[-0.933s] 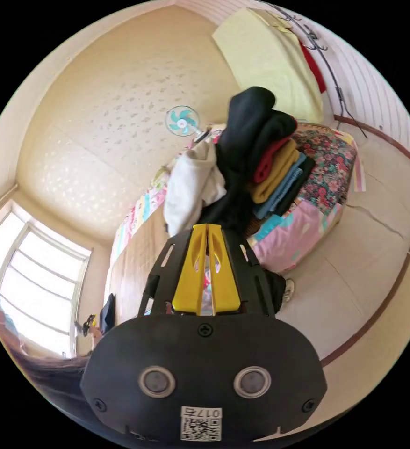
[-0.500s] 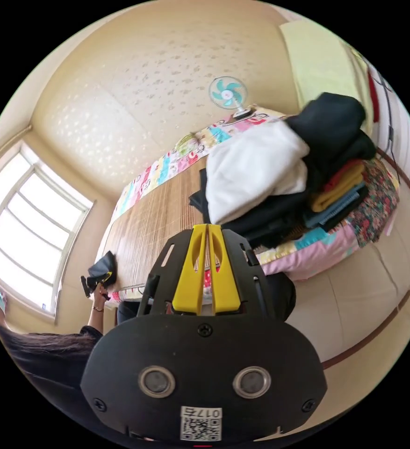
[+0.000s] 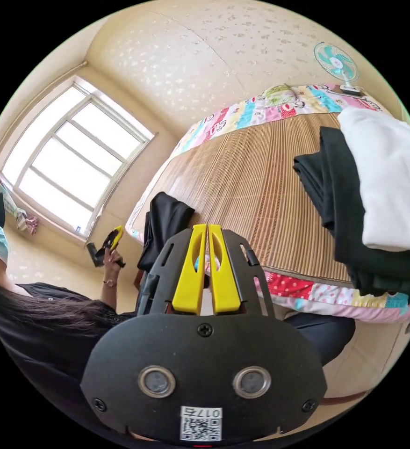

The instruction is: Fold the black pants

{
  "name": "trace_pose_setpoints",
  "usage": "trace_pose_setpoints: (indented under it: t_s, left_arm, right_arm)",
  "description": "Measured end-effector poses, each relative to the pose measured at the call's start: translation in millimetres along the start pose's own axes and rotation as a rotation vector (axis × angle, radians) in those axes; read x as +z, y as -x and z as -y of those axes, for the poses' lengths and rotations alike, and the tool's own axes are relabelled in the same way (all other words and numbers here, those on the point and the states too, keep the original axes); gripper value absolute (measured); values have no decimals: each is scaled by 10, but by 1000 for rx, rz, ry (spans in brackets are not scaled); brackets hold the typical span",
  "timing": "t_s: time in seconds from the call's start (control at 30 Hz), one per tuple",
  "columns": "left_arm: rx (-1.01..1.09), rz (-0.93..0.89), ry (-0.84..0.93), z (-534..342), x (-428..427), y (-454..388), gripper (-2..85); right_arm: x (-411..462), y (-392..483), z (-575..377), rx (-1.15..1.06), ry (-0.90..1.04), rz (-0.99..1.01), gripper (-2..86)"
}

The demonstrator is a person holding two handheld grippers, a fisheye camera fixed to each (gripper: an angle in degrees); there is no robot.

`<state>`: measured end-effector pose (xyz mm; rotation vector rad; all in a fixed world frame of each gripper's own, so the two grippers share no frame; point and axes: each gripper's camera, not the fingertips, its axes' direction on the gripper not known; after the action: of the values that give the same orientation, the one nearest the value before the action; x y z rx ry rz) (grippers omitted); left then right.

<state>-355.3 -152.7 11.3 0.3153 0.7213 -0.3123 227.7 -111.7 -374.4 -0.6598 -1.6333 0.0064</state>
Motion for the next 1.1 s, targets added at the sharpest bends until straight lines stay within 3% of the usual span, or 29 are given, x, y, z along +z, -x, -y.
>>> trace_pose_setpoints:
  t_s: [0.07,0.13,0.2,0.27,0.3,0.33,0.43,0.57,0.7,0.77,0.9,0.97,1.1]
  left_arm:
    - [-2,-56,168,332,537,76,135]
    - [-20,116,371,535,1370,134,130]
    - [-59,207,389,491,1789,204,88]
    - [-164,57,378,418,1904,175,48]
    - [-131,-85,412,351,1955,-22,36]
    - [-36,-109,420,230,1924,-335,33]
    - [290,-11,448,-363,1776,-1259,32]
    - [403,1,535,-1185,1736,-1764,34]
    - [333,-91,590,-1604,1647,-1800,38]
    - [338,-50,623,-1592,1600,-1771,40]
    - [232,-129,612,-1293,1255,-1474,76]
    - [133,-171,556,-1124,1092,-1269,97]
    - [-11,-210,445,-798,1117,-974,136]
  right_arm:
    - [60,18,-75,-14,-3,111,8]
    - [116,71,-105,-29,11,177,10]
    - [176,153,-128,-50,42,223,15]
    - [233,283,-137,-84,96,264,27]
    - [240,317,-129,-93,110,269,32]
    - [243,386,-98,-117,133,275,43]
    - [278,523,115,-163,164,271,98]
    - [870,819,577,-275,300,322,182]
    - [1846,1083,639,-293,475,75,183]
    - [1979,724,607,-46,410,-222,73]
    - [1403,-61,402,180,269,223,46]
    - [1056,-566,215,283,230,543,36]
    - [461,-875,-87,271,154,805,28]
